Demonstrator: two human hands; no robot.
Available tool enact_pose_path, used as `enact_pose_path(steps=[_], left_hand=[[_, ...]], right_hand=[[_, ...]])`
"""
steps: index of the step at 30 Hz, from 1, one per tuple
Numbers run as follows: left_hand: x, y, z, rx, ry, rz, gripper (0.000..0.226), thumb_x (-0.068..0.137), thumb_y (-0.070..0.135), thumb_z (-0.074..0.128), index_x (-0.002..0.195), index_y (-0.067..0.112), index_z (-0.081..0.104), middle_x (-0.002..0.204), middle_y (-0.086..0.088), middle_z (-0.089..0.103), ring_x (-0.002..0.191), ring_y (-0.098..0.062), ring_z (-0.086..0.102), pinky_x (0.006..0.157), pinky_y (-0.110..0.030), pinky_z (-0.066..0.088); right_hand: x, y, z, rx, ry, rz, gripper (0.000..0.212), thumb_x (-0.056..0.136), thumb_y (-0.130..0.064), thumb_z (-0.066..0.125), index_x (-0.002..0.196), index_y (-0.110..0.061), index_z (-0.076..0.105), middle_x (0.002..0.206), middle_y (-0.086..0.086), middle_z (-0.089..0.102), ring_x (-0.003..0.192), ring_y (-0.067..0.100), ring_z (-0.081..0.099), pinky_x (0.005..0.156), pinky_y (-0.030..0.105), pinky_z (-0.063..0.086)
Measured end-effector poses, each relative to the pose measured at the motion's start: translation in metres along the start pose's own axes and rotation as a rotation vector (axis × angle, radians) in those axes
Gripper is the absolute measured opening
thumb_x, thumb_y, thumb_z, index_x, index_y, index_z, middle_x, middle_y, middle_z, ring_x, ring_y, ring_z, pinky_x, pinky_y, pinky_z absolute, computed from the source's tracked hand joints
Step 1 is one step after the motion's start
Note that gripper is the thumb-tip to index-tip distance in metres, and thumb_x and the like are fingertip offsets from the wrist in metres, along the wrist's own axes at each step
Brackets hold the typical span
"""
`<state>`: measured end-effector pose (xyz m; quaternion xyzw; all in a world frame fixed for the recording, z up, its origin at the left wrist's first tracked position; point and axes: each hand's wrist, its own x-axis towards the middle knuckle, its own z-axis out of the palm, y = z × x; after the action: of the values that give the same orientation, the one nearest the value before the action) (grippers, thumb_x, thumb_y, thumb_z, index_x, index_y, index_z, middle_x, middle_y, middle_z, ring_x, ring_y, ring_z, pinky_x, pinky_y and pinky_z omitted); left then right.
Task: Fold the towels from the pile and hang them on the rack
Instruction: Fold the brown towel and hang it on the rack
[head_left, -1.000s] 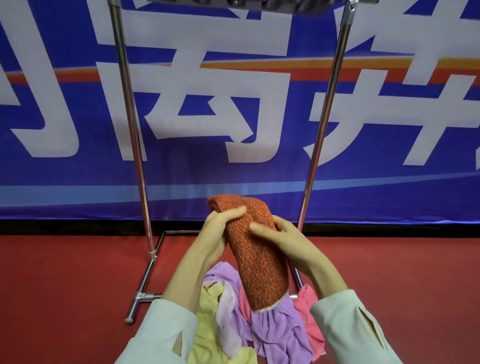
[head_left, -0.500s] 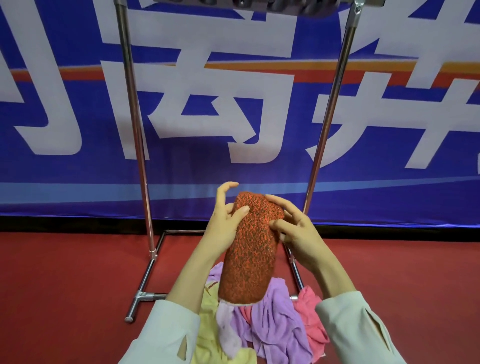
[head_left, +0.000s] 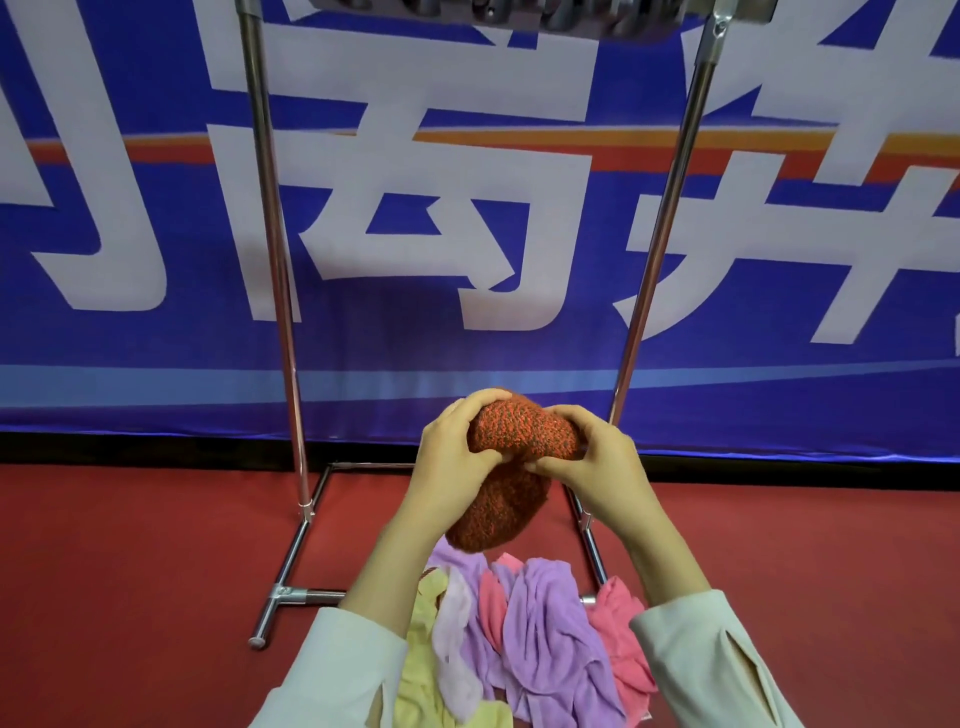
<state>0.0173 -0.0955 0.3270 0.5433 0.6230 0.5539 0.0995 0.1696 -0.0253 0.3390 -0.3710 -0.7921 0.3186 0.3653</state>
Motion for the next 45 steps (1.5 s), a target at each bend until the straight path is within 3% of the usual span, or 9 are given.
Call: enact_pose_path(steps=[7, 12, 15, 18, 26, 31, 34, 38, 45], left_hand=[[0.002, 0.004, -0.002, 0.016, 0.073, 0.02, 0.047, 0.063, -0.002, 0.079, 0.094, 0.031, 0.066, 0.096, 0.004, 0.062, 0.083, -0.001, 0.057, 0.075, -0.002, 0.037], [0.003, 0.0, -0.008, -0.086, -0.045, 0.021, 0.061, 0.06, 0.024, 0.083, 0.114, 0.036, 0.056, 0.122, 0.001, 0.043, 0.113, 0.01, 0.041, 0.093, 0.003, 0.023], [0.002, -0.002, -0.007, -0.326, -0.213, -0.221, 0.106, 0.049, 0.054, 0.082, 0.14, 0.033, 0.032, 0.141, 0.006, 0.039, 0.131, -0.002, 0.037, 0.106, -0.014, 0.027], [0.002, -0.002, -0.008, -0.559, -0.336, -0.358, 0.103, 0.048, 0.07, 0.078, 0.134, 0.022, 0.047, 0.128, 0.001, 0.061, 0.12, -0.015, 0.056, 0.107, -0.035, 0.039], [-0.004, 0.004, -0.005, -0.67, -0.529, -0.583, 0.037, 0.069, 0.028, 0.07, 0.102, 0.011, 0.069, 0.099, -0.008, 0.074, 0.087, -0.019, 0.07, 0.091, -0.034, 0.051], [-0.002, -0.003, 0.008, -0.725, -0.227, -0.721, 0.049, 0.064, 0.011, 0.078, 0.109, 0.002, 0.062, 0.101, -0.018, 0.072, 0.089, -0.03, 0.069, 0.088, -0.043, 0.055], [0.002, -0.007, 0.01, -0.789, -0.053, -0.721, 0.041, 0.075, 0.007, 0.074, 0.111, 0.005, 0.055, 0.1, -0.015, 0.07, 0.082, -0.025, 0.069, 0.076, -0.038, 0.057], [0.002, -0.011, 0.011, -0.802, -0.071, -0.728, 0.041, 0.079, 0.01, 0.071, 0.116, 0.008, 0.053, 0.098, -0.012, 0.07, 0.081, -0.021, 0.07, 0.068, -0.032, 0.055], [-0.002, -0.009, 0.011, -0.94, -0.342, -0.872, 0.054, 0.086, 0.047, 0.06, 0.117, 0.002, 0.065, 0.115, -0.019, 0.068, 0.109, -0.033, 0.064, 0.098, -0.045, 0.048]], right_hand=[[0.001, 0.006, 0.0, -0.157, -0.011, -0.055, 0.033, 0.076, -0.019, 0.078, 0.107, -0.021, 0.067, 0.098, 0.002, 0.049, 0.102, 0.017, 0.045, 0.084, 0.022, 0.032], [-0.003, 0.002, -0.004, 0.364, -0.093, 0.024, 0.02, 0.077, -0.01, 0.073, 0.094, -0.015, 0.063, 0.089, 0.004, 0.066, 0.087, 0.012, 0.06, 0.08, 0.03, 0.048], [-0.002, -0.005, -0.005, 0.603, -0.029, 0.132, 0.014, 0.078, -0.006, 0.065, 0.09, -0.011, 0.063, 0.079, -0.003, 0.067, 0.078, 0.01, 0.06, 0.073, 0.025, 0.048], [0.001, -0.011, -0.003, 0.784, 0.009, 0.257, 0.014, 0.088, -0.005, 0.057, 0.1, -0.009, 0.063, 0.086, 0.003, 0.068, 0.081, 0.016, 0.061, 0.075, 0.029, 0.049], [0.004, -0.008, 0.006, 0.851, 0.103, 0.408, 0.039, 0.091, -0.017, 0.063, 0.126, -0.003, 0.05, 0.104, 0.012, 0.068, 0.087, 0.02, 0.067, 0.078, 0.034, 0.055], [0.011, 0.003, 0.01, 0.548, 0.161, 0.492, 0.049, 0.086, -0.041, 0.069, 0.118, -0.01, 0.049, 0.108, 0.009, 0.061, 0.092, 0.019, 0.062, 0.084, 0.036, 0.052], [0.009, 0.004, 0.008, 0.424, -0.037, 0.486, 0.051, 0.075, -0.059, 0.071, 0.084, -0.014, 0.049, 0.077, 0.003, 0.053, 0.064, 0.013, 0.053, 0.059, 0.024, 0.044], [0.003, -0.001, 0.012, 0.541, -0.275, 0.574, 0.04, 0.083, -0.038, 0.071, 0.099, -0.001, 0.069, 0.098, 0.012, 0.074, 0.092, 0.027, 0.071, 0.091, 0.038, 0.054], [0.003, -0.002, 0.019, 0.838, -0.112, 0.533, 0.031, 0.094, -0.017, 0.059, 0.118, 0.002, 0.061, 0.101, 0.02, 0.071, 0.081, 0.028, 0.068, 0.081, 0.04, 0.056]])
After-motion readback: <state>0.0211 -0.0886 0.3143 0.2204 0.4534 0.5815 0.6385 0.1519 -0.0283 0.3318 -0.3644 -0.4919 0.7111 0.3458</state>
